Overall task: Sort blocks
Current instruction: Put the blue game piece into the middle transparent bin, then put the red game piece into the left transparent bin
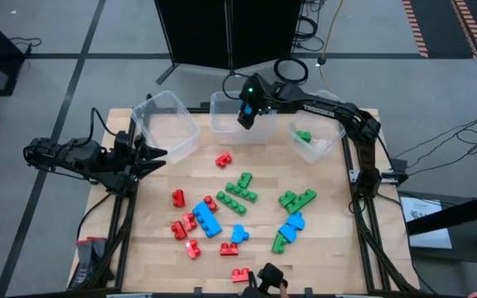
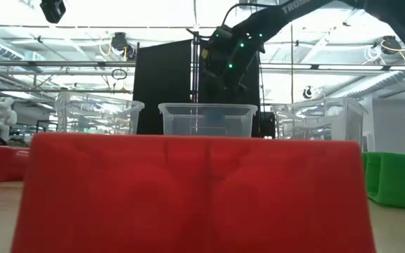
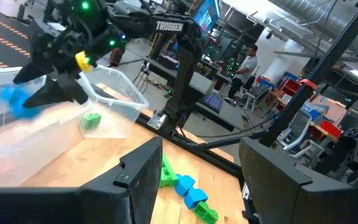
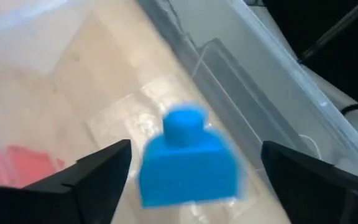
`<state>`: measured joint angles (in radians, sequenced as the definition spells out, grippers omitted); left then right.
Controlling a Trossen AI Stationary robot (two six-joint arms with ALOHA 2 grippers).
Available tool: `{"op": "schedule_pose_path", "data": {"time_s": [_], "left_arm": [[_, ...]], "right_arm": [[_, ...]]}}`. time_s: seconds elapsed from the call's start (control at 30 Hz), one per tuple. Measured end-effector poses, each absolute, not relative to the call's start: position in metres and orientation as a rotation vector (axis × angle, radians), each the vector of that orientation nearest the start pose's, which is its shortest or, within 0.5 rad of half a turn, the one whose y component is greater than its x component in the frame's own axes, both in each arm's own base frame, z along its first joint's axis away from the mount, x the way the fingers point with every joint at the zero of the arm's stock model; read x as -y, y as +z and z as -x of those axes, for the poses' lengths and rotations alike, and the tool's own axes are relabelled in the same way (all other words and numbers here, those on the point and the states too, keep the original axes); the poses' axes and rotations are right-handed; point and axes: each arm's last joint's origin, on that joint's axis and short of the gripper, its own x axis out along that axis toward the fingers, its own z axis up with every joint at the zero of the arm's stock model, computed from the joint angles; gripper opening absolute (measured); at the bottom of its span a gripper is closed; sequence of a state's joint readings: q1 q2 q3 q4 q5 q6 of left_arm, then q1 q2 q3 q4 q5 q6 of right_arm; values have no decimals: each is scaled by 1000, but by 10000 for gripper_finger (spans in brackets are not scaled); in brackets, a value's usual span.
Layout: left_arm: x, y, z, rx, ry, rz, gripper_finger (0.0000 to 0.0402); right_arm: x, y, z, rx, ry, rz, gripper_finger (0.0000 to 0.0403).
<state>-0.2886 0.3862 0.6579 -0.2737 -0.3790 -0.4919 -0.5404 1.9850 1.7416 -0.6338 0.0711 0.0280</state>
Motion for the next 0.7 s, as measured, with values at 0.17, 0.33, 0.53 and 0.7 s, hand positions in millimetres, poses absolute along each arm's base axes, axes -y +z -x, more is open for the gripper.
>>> {"op": "schedule_pose_path", "data": {"time_s": [0.17, 0.33, 0.53, 0.7], "left_arm": [[15, 326, -89, 20, 89, 491, 209], [15, 326, -89, 19, 90, 490, 209], [15, 326, -89, 15, 91, 488, 209], [15, 326, -89, 15, 91, 488, 209]], "right_arm": [[224, 288, -373, -808, -579, -197, 375], [205, 330, -363, -703, -421, -149, 375], [136, 378, -379, -567, -102, 57, 376], [86, 362, -408, -594, 18, 243, 377]]}}
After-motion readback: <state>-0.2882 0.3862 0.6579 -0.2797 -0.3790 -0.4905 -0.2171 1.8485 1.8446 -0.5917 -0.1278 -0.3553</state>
